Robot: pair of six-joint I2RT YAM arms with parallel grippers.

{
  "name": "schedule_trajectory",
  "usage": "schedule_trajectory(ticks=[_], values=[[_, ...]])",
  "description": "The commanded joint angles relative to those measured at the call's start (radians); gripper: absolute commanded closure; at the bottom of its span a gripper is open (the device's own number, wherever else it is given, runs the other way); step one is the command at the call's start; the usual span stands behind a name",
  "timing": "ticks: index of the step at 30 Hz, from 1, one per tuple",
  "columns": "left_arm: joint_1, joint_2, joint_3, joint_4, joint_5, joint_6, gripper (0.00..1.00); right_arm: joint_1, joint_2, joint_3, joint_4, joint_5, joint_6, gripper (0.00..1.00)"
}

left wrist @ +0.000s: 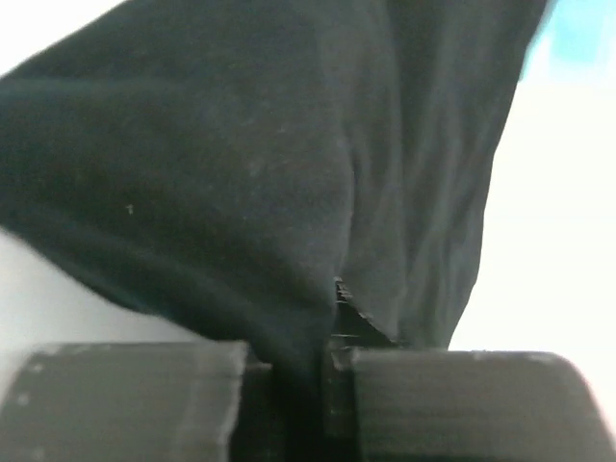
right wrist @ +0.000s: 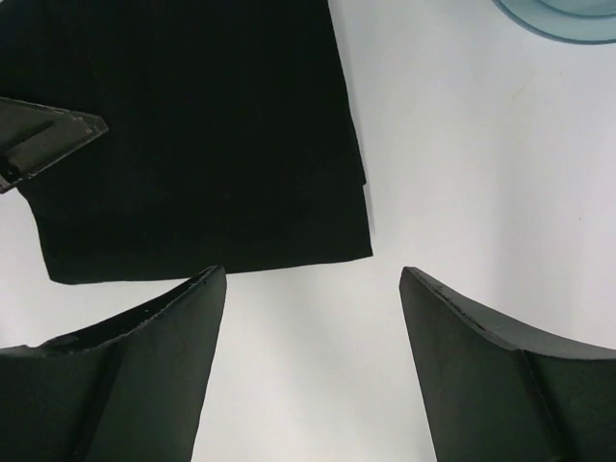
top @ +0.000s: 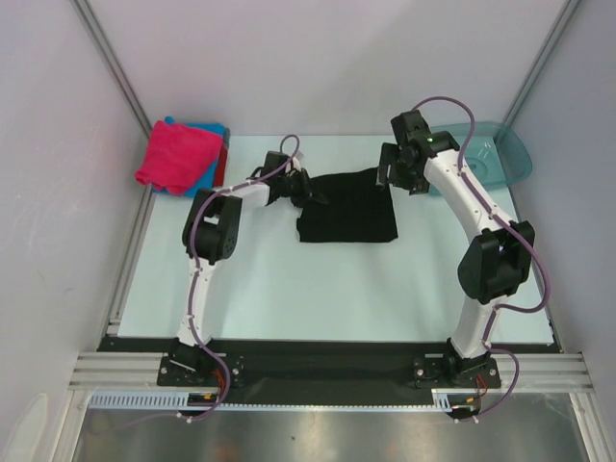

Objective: Fold and stack the t-shirts
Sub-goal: Neatly place the folded tshirt to the corner

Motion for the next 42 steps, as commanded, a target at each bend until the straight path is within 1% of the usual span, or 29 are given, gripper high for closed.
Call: schedule_trajectory(ticks=[1, 5, 9, 12, 13, 15, 16, 18, 19, 22, 23, 27, 28, 30, 31, 34, 36, 38, 40, 42], values=[[-0.012, 0.034, 0.028, -0.088, 0.028, 0.018, 1.00, -0.003, -0.019, 0.072, -0.030, -0.025, 0.008, 0.21], [-0.009, 0.023, 0.105, -0.126, 0.038, 0.047, 1.00, 0.000, -0.010, 0.075, -0.033, -0.022, 0.020, 0.21], [0.013, -0.003, 0.188, -0.122, 0.060, 0.015, 1.00, -0.001, -0.011, 0.078, -0.027, -0.020, 0.021, 0.21], [0.040, -0.022, 0.297, -0.123, 0.065, -0.011, 1.00, -0.001, -0.005, 0.087, -0.032, -0.020, 0.017, 0.21], [0.055, -0.023, 0.362, -0.125, 0.062, -0.019, 1.00, 0.000, 0.004, 0.090, -0.032, -0.022, 0.012, 0.21], [0.072, -0.020, 0.436, -0.131, 0.062, -0.049, 1.00, -0.001, 0.010, 0.104, -0.038, -0.025, 0.005, 0.21], [0.088, -0.019, 0.505, -0.129, 0.065, -0.062, 1.00, -0.001, 0.018, 0.109, -0.039, -0.028, 0.000, 0.21], [0.105, -0.011, 0.573, -0.108, 0.068, -0.108, 1.00, -0.001, 0.024, 0.121, -0.041, -0.030, -0.012, 0.21], [0.121, 0.000, 0.640, -0.097, 0.074, -0.128, 1.00, -0.003, 0.027, 0.124, -0.044, -0.036, -0.017, 0.21], [0.161, 0.007, 0.740, -0.030, 0.092, -0.191, 1.00, -0.003, 0.046, 0.141, -0.051, -0.046, -0.026, 0.21], [0.172, 0.000, 0.751, 0.014, 0.086, -0.212, 1.00, -0.003, 0.052, 0.143, -0.048, -0.051, -0.031, 0.21], [0.255, -0.054, 0.749, 0.072, 0.031, -0.203, 1.00, -0.001, 0.067, 0.158, -0.051, -0.068, -0.037, 0.21], [0.297, -0.063, 0.731, 0.078, 0.019, -0.200, 1.00, -0.001, 0.070, 0.161, -0.050, -0.077, -0.040, 0.21], [0.336, -0.095, 0.702, 0.104, -0.009, -0.194, 1.00, 0.000, 0.078, 0.164, -0.055, -0.082, -0.041, 0.21], [0.394, -0.104, 0.674, 0.105, -0.018, -0.188, 1.00, -0.001, 0.081, 0.164, -0.055, -0.091, -0.043, 0.21], [0.466, -0.153, 0.606, 0.099, -0.061, -0.134, 1.00, 0.002, 0.086, 0.167, -0.058, -0.099, -0.045, 0.21], [0.499, -0.170, 0.584, 0.105, -0.066, -0.106, 1.00, 0.003, 0.086, 0.164, -0.056, -0.103, -0.049, 0.21], [0.545, -0.169, 0.594, 0.081, -0.075, -0.089, 1.00, 0.003, 0.086, 0.161, -0.056, -0.109, -0.049, 0.21], [0.583, -0.166, 0.602, 0.090, -0.063, -0.099, 1.00, 0.003, 0.087, 0.161, -0.058, -0.115, -0.052, 0.21], [0.603, -0.154, 0.640, 0.072, -0.049, -0.096, 1.00, 0.005, 0.089, 0.159, -0.058, -0.123, -0.051, 0.21]])
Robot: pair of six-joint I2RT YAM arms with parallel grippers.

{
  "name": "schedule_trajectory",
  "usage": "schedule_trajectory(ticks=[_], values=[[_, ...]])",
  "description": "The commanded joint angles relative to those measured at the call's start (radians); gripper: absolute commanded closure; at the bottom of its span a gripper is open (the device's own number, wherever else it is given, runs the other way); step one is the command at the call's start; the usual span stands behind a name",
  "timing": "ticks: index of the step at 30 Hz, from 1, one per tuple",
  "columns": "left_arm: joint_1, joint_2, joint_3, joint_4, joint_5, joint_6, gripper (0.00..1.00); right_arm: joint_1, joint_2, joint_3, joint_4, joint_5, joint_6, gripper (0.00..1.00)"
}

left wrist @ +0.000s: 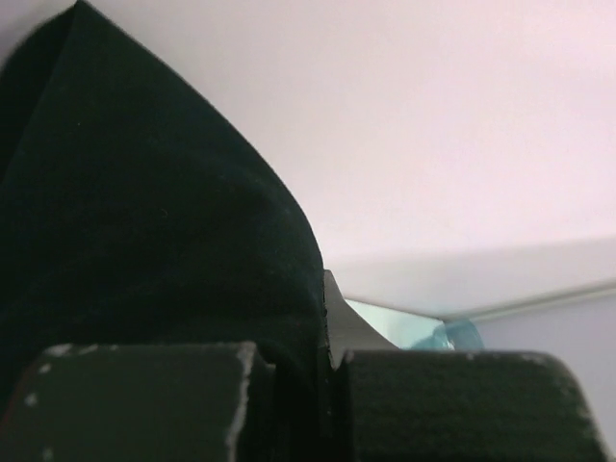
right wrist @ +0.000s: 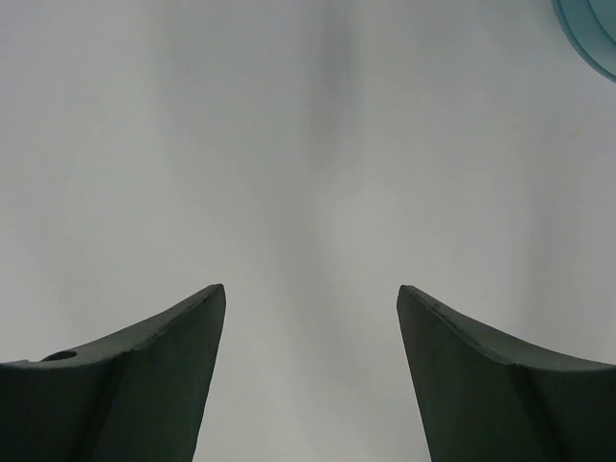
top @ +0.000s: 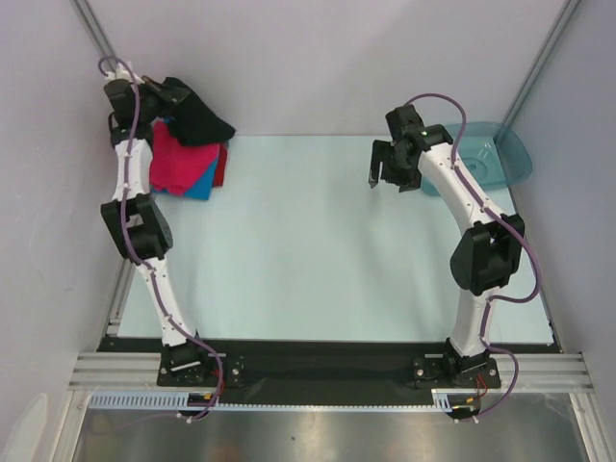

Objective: Fold and stack the t-shirts
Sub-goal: Neatly place the folded tshirt to the corner

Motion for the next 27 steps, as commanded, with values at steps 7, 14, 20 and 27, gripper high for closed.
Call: schedule_trajectory(ticks=[7, 14, 20, 27], values=[[0.033, -0.186, 0.062, -0.062, -0.028, 0.119, 1.00, 0.005, 0.017, 0.035, -0.015, -0.048, -0.024, 0.21], [0.052, -0.470, -0.316, -0.100, -0.215, 0.219, 1.00, 0.005, 0.019, 0.032, -0.027, -0.053, -0.029, 0.22], [0.097, -0.534, -0.469, -0.108, -0.287, 0.213, 1.00, 0.003, 0.022, 0.022, -0.020, -0.086, -0.034, 0.22], [0.112, -0.478, -0.500, -0.114, -0.347, 0.211, 1.00, 0.002, 0.022, 0.012, -0.016, -0.103, -0.040, 0.21]])
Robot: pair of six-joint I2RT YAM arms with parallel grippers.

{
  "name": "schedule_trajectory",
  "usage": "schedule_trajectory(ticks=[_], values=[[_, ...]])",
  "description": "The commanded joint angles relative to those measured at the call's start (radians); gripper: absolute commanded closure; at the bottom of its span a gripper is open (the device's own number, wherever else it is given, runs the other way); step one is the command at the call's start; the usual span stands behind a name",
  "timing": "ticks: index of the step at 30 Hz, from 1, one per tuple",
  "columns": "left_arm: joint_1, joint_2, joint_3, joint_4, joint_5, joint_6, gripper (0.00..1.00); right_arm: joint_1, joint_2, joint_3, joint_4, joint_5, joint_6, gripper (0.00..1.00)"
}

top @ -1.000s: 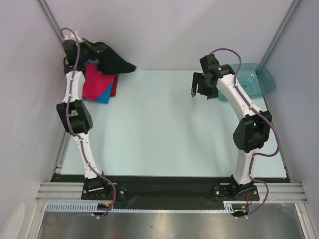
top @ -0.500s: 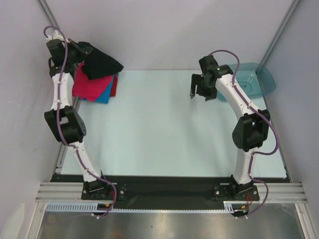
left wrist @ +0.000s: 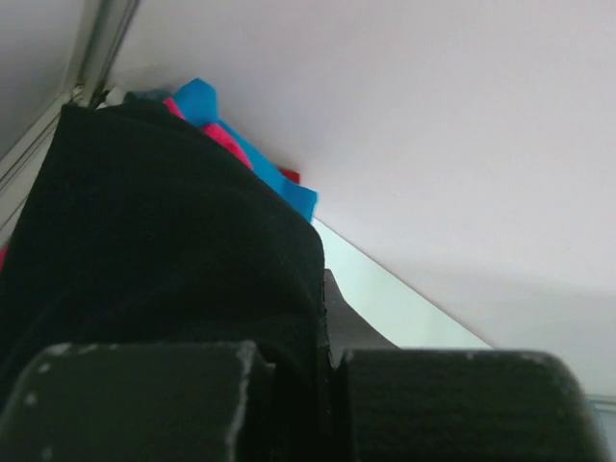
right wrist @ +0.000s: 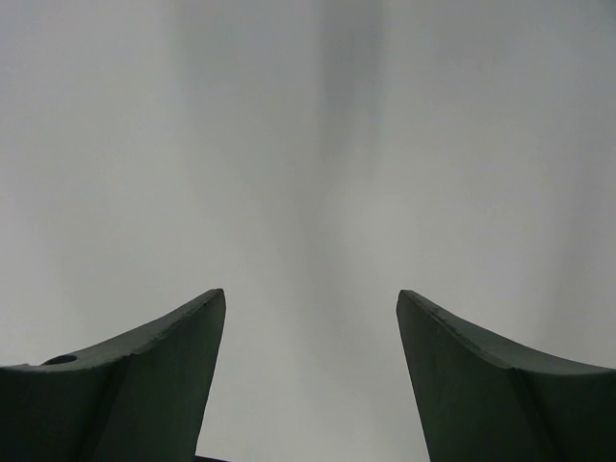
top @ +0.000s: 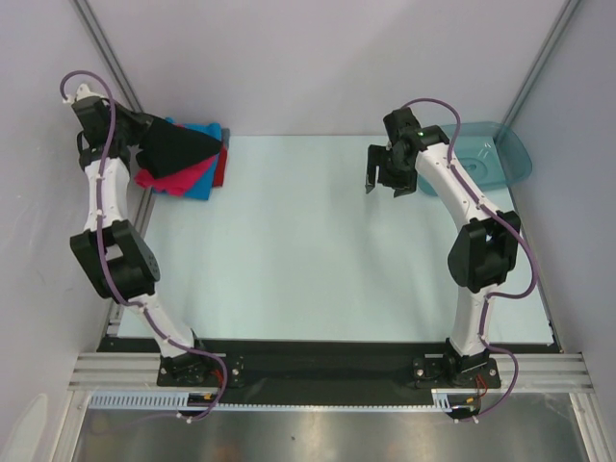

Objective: Fold and stack the t-shirts
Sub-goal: Neatly place the folded tshirt to the corner

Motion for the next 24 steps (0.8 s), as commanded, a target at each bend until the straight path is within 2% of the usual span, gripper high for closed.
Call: schedule_trajectory(ticks=[1, 2, 3, 5, 6, 9, 15, 16, 17, 18, 20, 24], values=[[0.008, 0.026, 0.025, 0.046, -0.033, 0.016, 1.00, -0.002, -0.007, 0.011, -0.002, -0.023, -0.018, 0.22], [0.008, 0.055, 0.031, 0.038, -0.018, 0.005, 0.99, -0.002, -0.008, 0.010, -0.002, -0.022, -0.016, 0.21], [0.009, 0.068, 0.034, 0.037, -0.010, -0.004, 0.90, -0.002, -0.008, 0.009, -0.002, -0.025, -0.018, 0.22], [0.009, 0.089, 0.036, 0.026, 0.004, -0.020, 0.81, -0.004, -0.008, 0.009, 0.000, -0.023, -0.016, 0.21], [0.009, 0.109, 0.034, 0.018, 0.013, -0.038, 0.72, -0.002, -0.007, 0.012, -0.002, -0.022, -0.013, 0.21], [0.009, 0.131, 0.049, -0.049, 0.016, -0.063, 0.57, -0.004, -0.007, 0.014, -0.006, -0.017, -0.011, 0.22], [0.012, 0.103, 0.045, -0.207, -0.076, -0.054, 0.43, -0.015, -0.001, 0.021, -0.008, -0.022, -0.007, 0.22], [0.009, 0.091, 0.051, -0.242, -0.113, -0.043, 0.37, -0.015, 0.009, 0.026, -0.009, -0.025, -0.005, 0.21], [0.009, 0.085, 0.056, -0.265, -0.130, -0.031, 0.25, -0.018, 0.012, 0.030, -0.012, -0.028, -0.007, 0.21], [0.009, 0.079, 0.065, -0.293, -0.148, -0.023, 0.21, -0.018, 0.018, 0.043, -0.015, -0.032, -0.005, 0.22], [0.008, 0.054, 0.089, -0.359, -0.215, 0.003, 0.19, -0.018, 0.033, 0.055, -0.026, -0.039, -0.004, 0.21], [0.008, -0.027, 0.088, -0.387, -0.318, 0.029, 0.17, -0.022, 0.046, 0.079, -0.029, -0.057, -0.008, 0.22]])
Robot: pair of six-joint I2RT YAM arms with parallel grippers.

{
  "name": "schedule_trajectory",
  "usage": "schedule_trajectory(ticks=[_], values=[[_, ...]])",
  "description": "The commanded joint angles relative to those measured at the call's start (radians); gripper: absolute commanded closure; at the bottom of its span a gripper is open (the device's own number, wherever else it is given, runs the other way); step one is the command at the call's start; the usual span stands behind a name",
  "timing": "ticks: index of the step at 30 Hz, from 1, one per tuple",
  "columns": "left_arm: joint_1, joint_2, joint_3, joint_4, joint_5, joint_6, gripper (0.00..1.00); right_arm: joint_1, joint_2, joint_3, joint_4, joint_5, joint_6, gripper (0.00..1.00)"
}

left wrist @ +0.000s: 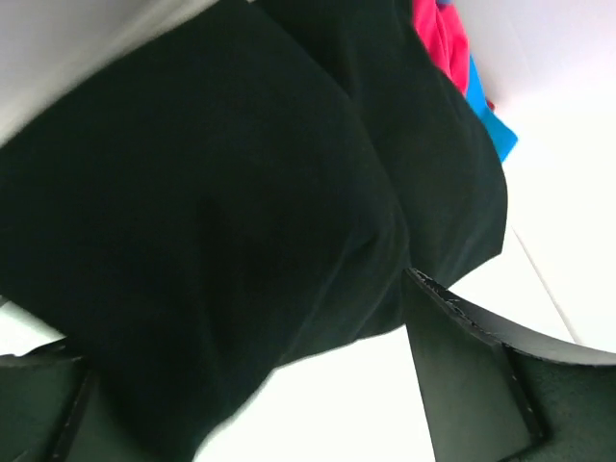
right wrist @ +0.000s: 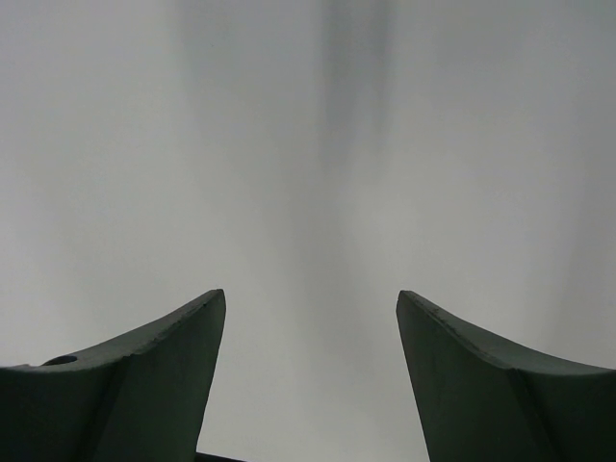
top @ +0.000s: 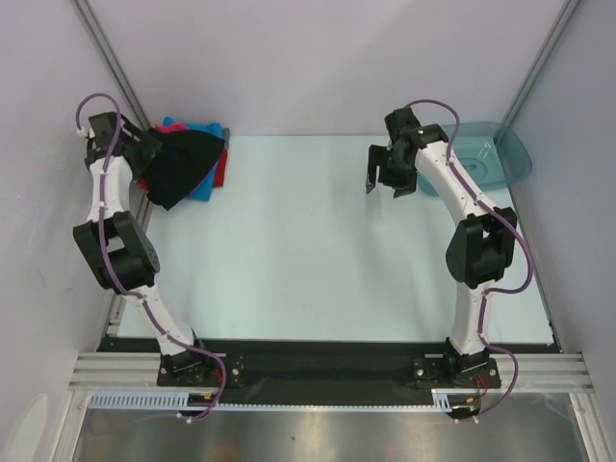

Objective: Fold and stack the t-shirts
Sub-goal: Neatly place the folded tshirt to the corner, then reset both grippers

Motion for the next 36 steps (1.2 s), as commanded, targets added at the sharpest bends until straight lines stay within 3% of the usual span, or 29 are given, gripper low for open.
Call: schedule_trajectory(ticks=[1, 6, 8, 15, 23, 28, 36], values=[[0.002, -0.155, 0.058, -0.038, -0.127, 0.050, 0.17, -0.009, 0.012, 0.057, -0.014, -0.031, -0.009, 0.22], [-0.001, -0.233, 0.105, -0.018, -0.162, 0.062, 0.13, -0.021, 0.020, 0.060, -0.009, -0.059, 0.003, 0.22], [-0.001, -0.238, 0.144, -0.026, -0.150, 0.065, 0.01, -0.030, 0.020, 0.061, -0.003, -0.068, 0.008, 0.22], [-0.035, -0.229, 0.238, -0.035, 0.015, 0.036, 0.00, -0.032, 0.026, 0.060, 0.026, -0.094, 0.011, 0.22], [-0.156, -0.258, 0.123, -0.023, 0.014, 0.048, 0.00, -0.035, 0.049, 0.073, 0.051, -0.138, -0.021, 0.22], [-0.196, -0.232, 0.175, -0.041, 0.012, 0.041, 0.00, -0.082, 0.052, 0.078, 0.051, -0.164, -0.021, 0.22], [-0.398, -0.149, 0.247, -0.099, 0.071, 0.079, 0.00, -0.122, 0.072, 0.080, 0.088, -0.269, 0.002, 0.21]])
